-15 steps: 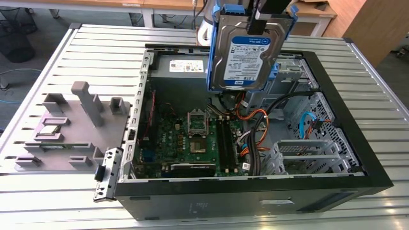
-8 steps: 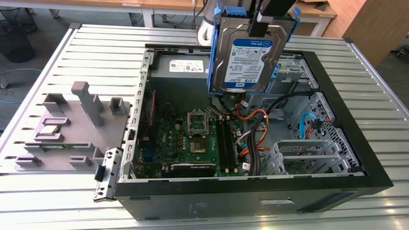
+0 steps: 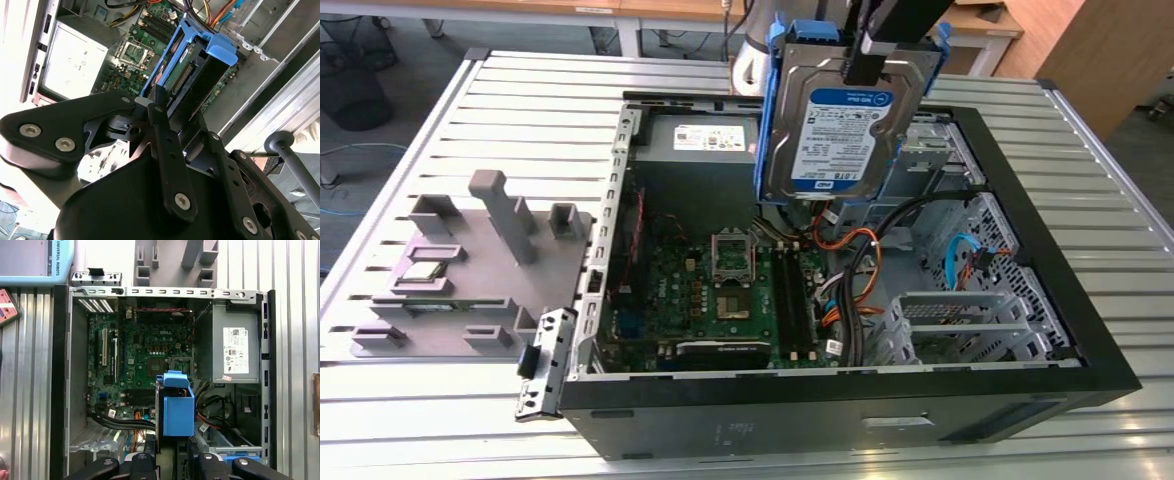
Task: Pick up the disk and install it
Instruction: 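Pick up the disk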
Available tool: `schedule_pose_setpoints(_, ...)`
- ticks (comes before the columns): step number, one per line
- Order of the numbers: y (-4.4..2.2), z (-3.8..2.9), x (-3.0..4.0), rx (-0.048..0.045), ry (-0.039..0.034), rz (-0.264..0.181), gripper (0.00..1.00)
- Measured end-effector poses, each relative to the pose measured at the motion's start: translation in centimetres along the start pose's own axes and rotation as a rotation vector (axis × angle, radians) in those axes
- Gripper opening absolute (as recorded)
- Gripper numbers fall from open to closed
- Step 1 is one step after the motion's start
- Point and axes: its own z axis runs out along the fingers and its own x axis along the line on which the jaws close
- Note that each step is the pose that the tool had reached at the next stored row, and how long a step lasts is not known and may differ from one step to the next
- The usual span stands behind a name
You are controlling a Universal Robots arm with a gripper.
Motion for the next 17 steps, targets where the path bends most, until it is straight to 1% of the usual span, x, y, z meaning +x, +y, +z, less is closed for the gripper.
schedule_pose_setpoints(17,-0.18,-0.07,1.89,-0.0001,0.0002,0.001,0.35)
